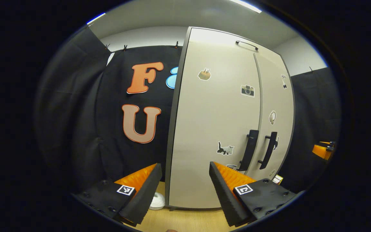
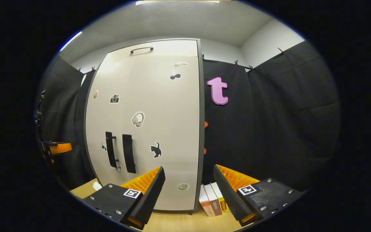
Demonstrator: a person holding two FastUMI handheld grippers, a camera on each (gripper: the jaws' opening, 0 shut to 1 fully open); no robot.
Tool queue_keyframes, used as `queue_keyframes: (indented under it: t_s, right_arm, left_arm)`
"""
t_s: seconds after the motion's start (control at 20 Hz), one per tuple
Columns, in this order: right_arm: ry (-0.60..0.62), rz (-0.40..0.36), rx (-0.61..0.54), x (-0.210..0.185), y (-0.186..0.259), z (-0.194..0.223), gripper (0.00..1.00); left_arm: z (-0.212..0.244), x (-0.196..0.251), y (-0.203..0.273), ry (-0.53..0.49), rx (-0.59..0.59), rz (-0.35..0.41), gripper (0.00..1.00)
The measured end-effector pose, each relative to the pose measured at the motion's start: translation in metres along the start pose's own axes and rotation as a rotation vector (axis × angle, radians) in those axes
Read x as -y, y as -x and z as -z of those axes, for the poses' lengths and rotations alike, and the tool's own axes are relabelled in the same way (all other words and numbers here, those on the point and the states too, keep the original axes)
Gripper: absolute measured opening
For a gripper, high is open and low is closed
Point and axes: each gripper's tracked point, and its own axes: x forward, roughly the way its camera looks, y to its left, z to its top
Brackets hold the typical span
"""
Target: Grab one shoe with the right hand and put it into the shoe cabinet, grab the other shoe with the left hand and put it into the shoe cabinet; then close the right door with the right hand and the left door with the left hand.
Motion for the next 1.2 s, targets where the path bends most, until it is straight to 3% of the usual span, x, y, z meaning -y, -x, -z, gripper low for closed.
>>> queue_keyframes:
  t_s: [0.25, 0.45, 0.75, 0.9, 1.2]
  right_arm:
    - [-0.004, -0.003, 0.031, -0.012, 0.042, -0.032, 0.93]
    - [-0.003, 0.020, 0.036, -0.003, 0.065, -0.052, 0.94]
    - [-0.002, 0.031, 0.042, 0.004, 0.088, -0.069, 0.94]
    - [-0.023, 0.048, 0.047, 0.012, 0.091, -0.080, 0.94]
    - [-0.040, 0.042, 0.043, 0.014, 0.097, -0.088, 0.94]
  left_arm:
    - [-0.053, -0.025, 0.048, -0.033, 0.038, 0.002, 0.99]
    - [-0.096, -0.054, 0.083, 0.002, 0.070, -0.011, 0.96]
    - [-0.148, -0.133, 0.134, -0.066, 0.146, -0.161, 0.97]
    - [-0.161, -0.154, 0.157, -0.089, 0.178, -0.218, 0.96]
    - [-0.154, -0.156, 0.167, -0.064, 0.157, -0.201, 0.96]
